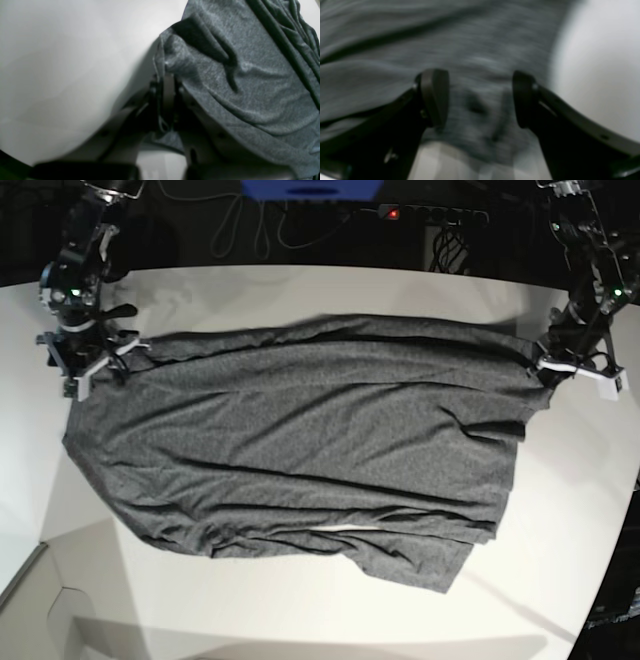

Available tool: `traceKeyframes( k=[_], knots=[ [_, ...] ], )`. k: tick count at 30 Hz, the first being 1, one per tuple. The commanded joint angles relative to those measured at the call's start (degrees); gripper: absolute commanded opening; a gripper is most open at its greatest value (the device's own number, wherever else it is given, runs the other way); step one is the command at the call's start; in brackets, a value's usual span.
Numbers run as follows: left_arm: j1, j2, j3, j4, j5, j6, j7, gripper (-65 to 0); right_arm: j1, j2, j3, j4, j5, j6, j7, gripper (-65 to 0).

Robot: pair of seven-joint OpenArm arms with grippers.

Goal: Layout the t-shirt on the table in an organized manner, then fold the t-shirt properly
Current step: 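Slide the right gripper along the collar edge toward the left gripper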

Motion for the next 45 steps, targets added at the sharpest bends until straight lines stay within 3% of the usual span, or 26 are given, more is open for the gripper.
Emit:
traceKeyframes(
  k=[1,6,9,15,27,35,45],
  knots=[
    [-0.4,-0.9,-0.4,1.0,-0.3,-0.2,-1.2,-65.0,1.2,0.7,0.8,1.9,0.8,-0.3,1.3,-24.0],
    [-0.5,-0.9,-0.4,1.0,-0.3,-0.2,-1.2,-65.0,-2.4,0.2,1.1,7.0,0.9,-0.2,1.2,-24.0],
    [-0.5,-0.9,-0.4,1.0,-0.3,-0.2,-1.2,-65.0,-6.5,-1.4,-2.6,10.9,0.9,-0.2,1.2,-24.0],
    [-0.5,-0.9,-0.4,1.0,-0.3,-0.2,-1.2,-65.0,-10.0,-1.5,-10.4,10.7,0.9,-0.2,1.4,-24.2],
    [0.0,-0.9,-0.4,1.0,-0.7,-0.2,-1.2,-65.0,-7.7,-1.2,-14.5,8.0,0.9,-0.2,1.2,-24.3],
    [0.1,-0.9,-0.4,1.0,-0.7,-0.2,-1.2,-65.0,-5.6,0.6,-18.1,4.8,0.8,-0.4,1.3,-24.3],
    [0.1,-0.9,-0.4,1.0,-0.8,-0.2,-1.2,-65.0,1.4,0.6,-17.1,3.4,0.8,-1.6,1.3,-24.3]
  ],
)
